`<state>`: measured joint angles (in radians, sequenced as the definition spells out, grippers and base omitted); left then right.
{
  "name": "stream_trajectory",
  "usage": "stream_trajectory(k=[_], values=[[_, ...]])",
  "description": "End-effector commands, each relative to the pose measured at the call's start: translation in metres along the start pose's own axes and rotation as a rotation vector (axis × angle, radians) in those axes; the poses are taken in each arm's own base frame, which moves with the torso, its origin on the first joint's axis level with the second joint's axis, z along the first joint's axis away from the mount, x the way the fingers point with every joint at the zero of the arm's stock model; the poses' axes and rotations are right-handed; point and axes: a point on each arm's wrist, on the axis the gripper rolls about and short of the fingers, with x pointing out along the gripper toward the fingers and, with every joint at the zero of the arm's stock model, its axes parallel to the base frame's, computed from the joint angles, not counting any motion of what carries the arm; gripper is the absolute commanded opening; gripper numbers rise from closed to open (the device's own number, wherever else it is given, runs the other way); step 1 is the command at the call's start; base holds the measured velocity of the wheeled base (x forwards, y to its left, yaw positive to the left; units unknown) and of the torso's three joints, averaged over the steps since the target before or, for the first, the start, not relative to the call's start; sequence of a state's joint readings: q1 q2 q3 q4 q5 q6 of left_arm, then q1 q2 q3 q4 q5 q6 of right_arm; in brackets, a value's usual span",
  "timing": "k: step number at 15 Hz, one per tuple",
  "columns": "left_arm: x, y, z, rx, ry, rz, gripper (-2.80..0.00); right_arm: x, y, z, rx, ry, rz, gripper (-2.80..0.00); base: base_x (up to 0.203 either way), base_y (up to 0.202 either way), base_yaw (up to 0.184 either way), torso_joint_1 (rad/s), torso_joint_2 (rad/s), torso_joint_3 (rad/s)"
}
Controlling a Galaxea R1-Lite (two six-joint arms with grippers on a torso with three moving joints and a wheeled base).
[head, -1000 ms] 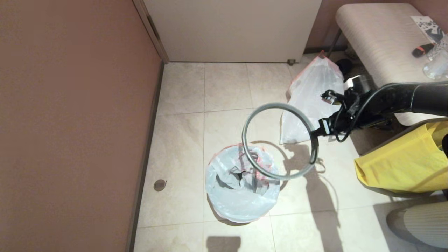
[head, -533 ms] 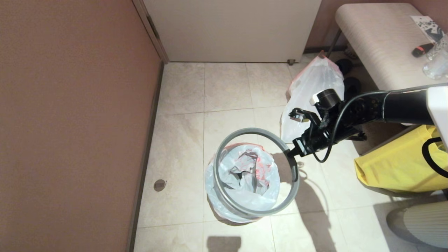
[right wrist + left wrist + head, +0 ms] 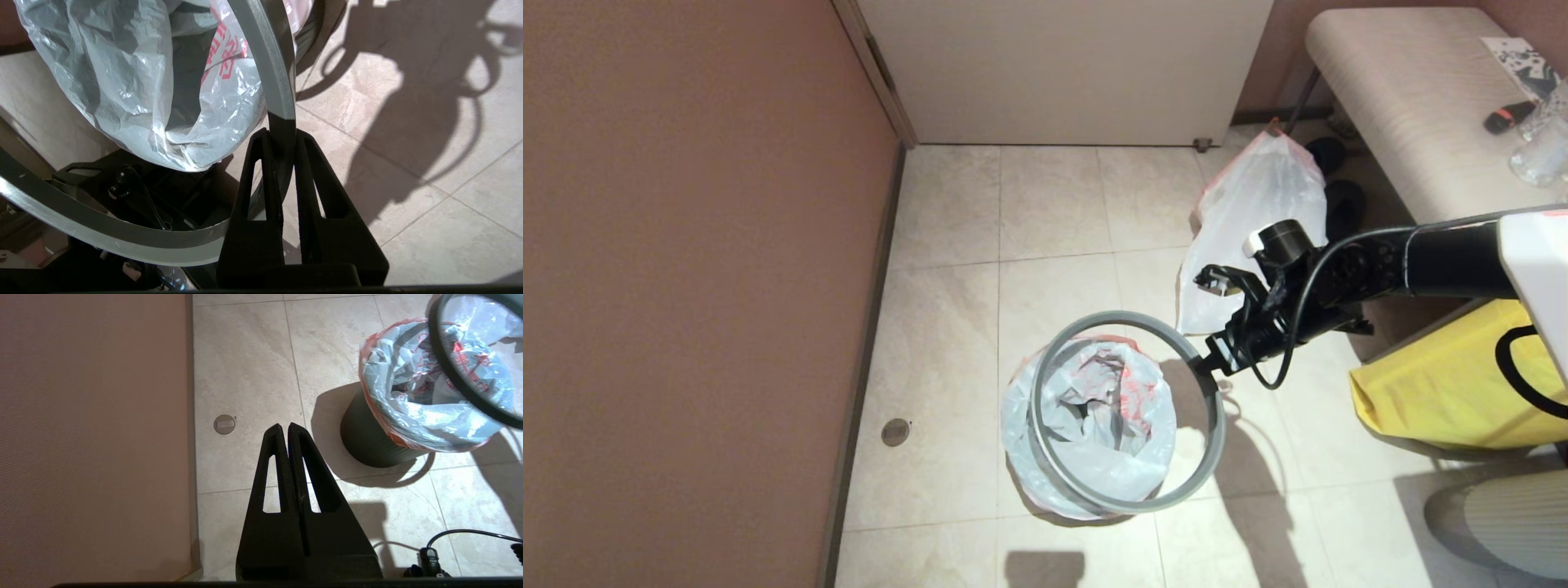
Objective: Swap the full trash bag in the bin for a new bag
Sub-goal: Place the trash can ring on the trash can
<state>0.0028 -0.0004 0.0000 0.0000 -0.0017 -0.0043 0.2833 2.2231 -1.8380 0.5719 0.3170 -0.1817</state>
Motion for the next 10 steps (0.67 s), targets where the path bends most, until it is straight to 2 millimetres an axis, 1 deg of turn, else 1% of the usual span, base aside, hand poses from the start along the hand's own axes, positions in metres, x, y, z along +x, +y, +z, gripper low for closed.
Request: stream_trajectory(k=[1,4,6,7,8,10], values=[[0.0,0.0,0.0,-0.002,0.002,0.0,-2.8,0.023,0.013,-0.008,-0.022,0.065,0.031,-2.8,0.0,0.0,0.0,0.0,0.0,0.0],[0.0,0.0,0.0,0.0,0.001,0.0,-2.8,0.039,0.031,-0.014,-0.085,0.122,-0.01,-2.8,0.0,0.0,0.0,0.0,0.0,0.0],[0.0,0.0,0.0,0.0,0.001,0.0,-2.8,0.043,0.046,-0.015,-0.11,0.139,-0.004,-2.8,0.0,0.0,0.0,0.0,0.0,0.0],[0.0,0.0,0.0,0.0,0.0,0.0,-2.8,0.045,0.05,-0.016,-0.116,0.132,-0.005,-2.8,0.0,0.0,0.0,0.0,0.0,0.0],[0.0,0.0,0.0,-0.001,0.001,0.0,-2.8,0.047,0.05,-0.016,-0.115,0.116,-0.007,-2.8,0.0,0.0,0.0,0.0,0.0,0.0],[0.0,0.0,0.0,-0.001,0.0,0.0,-2.8,0.059,0.05,-0.013,-0.12,-0.006,-0.02,-2.8,0.0,0.0,0.0,0.0,0.0,0.0]])
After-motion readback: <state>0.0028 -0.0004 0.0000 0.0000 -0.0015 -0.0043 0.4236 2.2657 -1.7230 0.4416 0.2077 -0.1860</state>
